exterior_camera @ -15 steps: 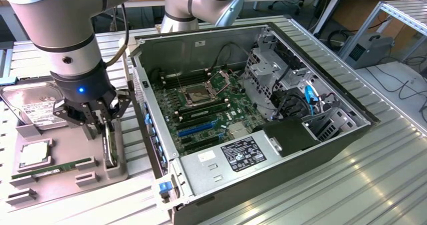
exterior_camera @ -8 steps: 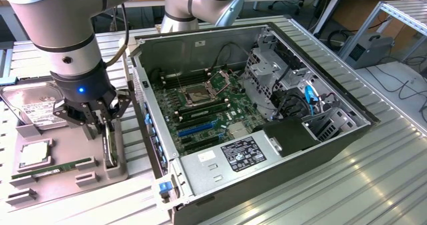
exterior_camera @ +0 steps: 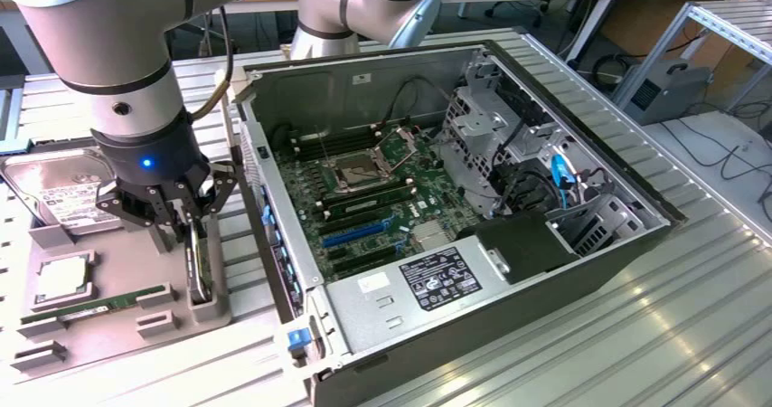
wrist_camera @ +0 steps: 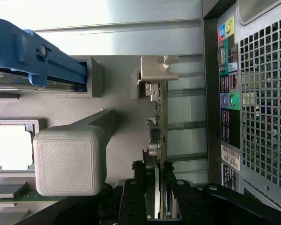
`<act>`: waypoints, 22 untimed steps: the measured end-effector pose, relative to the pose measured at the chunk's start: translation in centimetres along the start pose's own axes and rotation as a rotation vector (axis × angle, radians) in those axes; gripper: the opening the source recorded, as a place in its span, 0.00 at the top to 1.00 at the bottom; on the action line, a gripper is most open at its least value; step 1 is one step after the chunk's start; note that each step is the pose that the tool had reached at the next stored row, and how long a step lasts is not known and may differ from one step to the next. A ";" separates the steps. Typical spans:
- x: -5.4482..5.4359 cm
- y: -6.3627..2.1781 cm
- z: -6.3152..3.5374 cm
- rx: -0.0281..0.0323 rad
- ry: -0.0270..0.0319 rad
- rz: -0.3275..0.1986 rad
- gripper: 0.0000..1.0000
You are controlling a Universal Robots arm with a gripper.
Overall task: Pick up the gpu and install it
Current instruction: 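Pick up the gpu and move the gpu toward the slot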
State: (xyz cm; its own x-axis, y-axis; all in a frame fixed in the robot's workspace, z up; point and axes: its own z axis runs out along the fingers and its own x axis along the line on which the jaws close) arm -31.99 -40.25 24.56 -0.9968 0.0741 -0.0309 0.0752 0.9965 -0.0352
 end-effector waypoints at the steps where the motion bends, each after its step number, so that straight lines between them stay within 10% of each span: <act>1: 0.0 0.00 0.00 0.0000 0.0000 0.000 0.73; 22: -0.1 -0.12 -3.45 0.0000 0.0000 0.000 0.73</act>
State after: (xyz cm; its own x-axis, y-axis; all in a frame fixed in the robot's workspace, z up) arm -31.99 -40.25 28.02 -0.9968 0.0741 -0.0309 0.0752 0.9965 -0.0352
